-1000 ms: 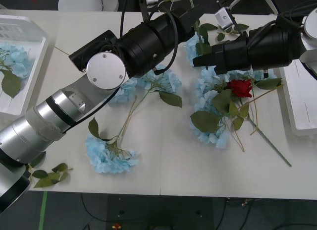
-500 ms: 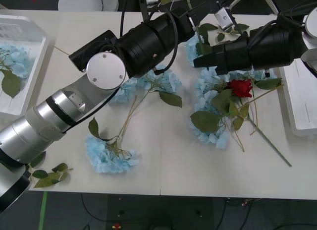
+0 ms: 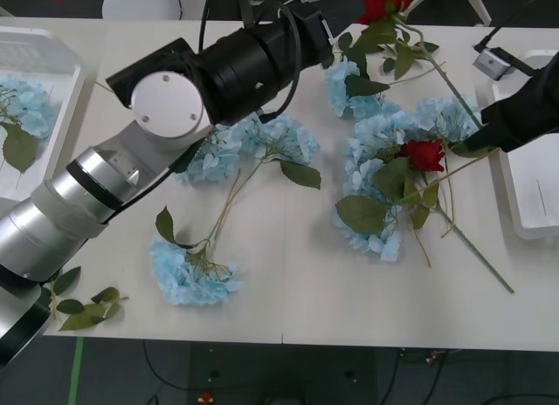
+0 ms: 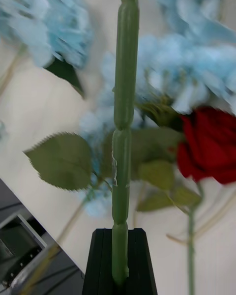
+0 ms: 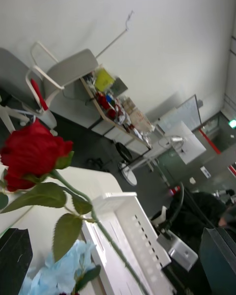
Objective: Place the red flowers into the right box and the blue flowers into the left box. If a person shows an open palm, hand one flower to the person first, then continue sorting.
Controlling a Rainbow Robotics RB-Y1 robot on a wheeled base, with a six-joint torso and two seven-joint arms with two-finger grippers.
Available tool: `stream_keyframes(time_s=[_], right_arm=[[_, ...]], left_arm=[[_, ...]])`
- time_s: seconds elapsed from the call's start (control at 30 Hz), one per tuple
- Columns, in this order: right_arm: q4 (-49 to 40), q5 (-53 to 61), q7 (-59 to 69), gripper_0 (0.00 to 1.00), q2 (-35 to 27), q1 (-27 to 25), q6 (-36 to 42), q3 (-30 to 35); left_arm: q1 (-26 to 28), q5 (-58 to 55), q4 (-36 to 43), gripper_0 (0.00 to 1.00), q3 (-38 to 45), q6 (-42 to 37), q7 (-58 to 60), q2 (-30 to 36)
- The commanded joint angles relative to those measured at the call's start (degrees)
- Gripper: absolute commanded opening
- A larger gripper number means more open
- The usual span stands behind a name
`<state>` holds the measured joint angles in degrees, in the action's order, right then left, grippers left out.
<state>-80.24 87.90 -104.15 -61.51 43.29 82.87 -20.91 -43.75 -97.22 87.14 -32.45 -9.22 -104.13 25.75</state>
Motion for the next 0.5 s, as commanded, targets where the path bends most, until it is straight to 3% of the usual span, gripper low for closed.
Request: stream_keyframes(time_s=[0.03,0.3,0.5], right_arm=[[2.72,-1.5,1.84,0.0,-7.57,2.85,3.97,0.96],[13.97,-12.49,0.26,0.0,-12.41,2.85,8.1,4.48],[18.36,-20.66,-4.75,0.0,-15.05,2.85,8.1,6.32]], left_arm=[[-1.16,-4.03,1.63,1.0,11.36,-11.53,-2.13,6.33],[5.78,-12.65,0.05,1.0,23.31,-32.27,-0.46,20.39],[12.02,-13.26,-0.3,1.0,30.34,-48.26,-0.2,23.82]])
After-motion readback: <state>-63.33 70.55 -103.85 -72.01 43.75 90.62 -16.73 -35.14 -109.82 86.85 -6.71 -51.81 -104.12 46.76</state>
